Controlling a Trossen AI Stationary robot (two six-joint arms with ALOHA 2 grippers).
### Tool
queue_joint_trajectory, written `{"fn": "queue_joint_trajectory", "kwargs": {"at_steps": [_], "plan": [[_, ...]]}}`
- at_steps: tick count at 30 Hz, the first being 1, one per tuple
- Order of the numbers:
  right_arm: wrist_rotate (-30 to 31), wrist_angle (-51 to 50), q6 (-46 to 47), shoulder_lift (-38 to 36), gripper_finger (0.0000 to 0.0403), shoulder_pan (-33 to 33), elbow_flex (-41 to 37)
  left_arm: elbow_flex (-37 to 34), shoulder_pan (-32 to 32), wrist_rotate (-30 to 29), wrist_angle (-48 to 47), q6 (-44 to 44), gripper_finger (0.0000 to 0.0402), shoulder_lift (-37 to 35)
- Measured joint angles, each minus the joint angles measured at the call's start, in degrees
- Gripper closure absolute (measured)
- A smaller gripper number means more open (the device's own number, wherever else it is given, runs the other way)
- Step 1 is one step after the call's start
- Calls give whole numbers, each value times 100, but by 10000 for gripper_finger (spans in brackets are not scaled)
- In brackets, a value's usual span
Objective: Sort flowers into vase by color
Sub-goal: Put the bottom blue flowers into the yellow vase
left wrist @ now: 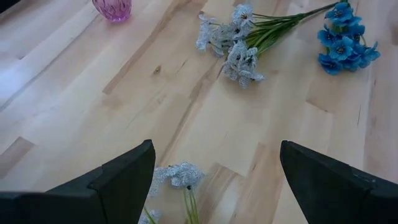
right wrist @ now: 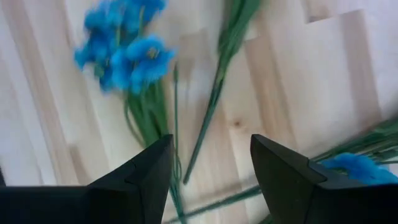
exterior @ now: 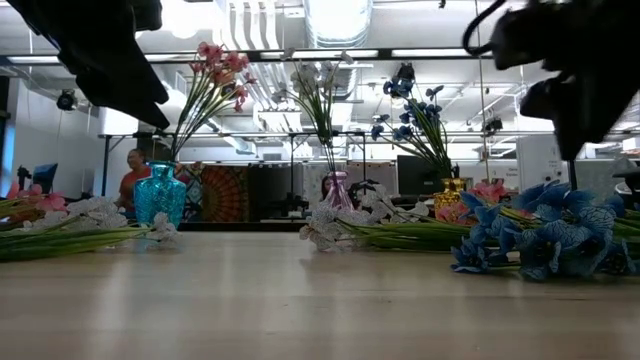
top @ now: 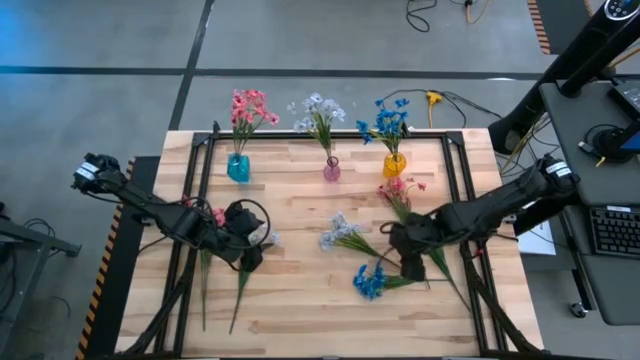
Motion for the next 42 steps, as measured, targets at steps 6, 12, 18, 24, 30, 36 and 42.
{"fn": "queue_joint_trajectory", "kwargs": {"at_steps": [6,12,18,24,30,36,42], "plan": [[36,32,24,-1,197,505,-129,0,0,-3,-2,83,75,93],[451,611,-11,-2,197,877,-132,0,0,-115,-2,87,75,208],[640,1194,-90,368,197,1086,-132,0,7,-260,4,87,75,239],[627,1397,-138,1077,197,1237,-136,0,7,-368,0,90,75,239],[473,1403,-127,1445,197,1454,-103,0,7,-368,0,88,75,239],[479,1345,107,1498,197,1537,-60,0,7,-368,2,87,75,236],[632,1407,-16,1862,197,1535,-64,2,7,-444,7,86,75,236]]}}
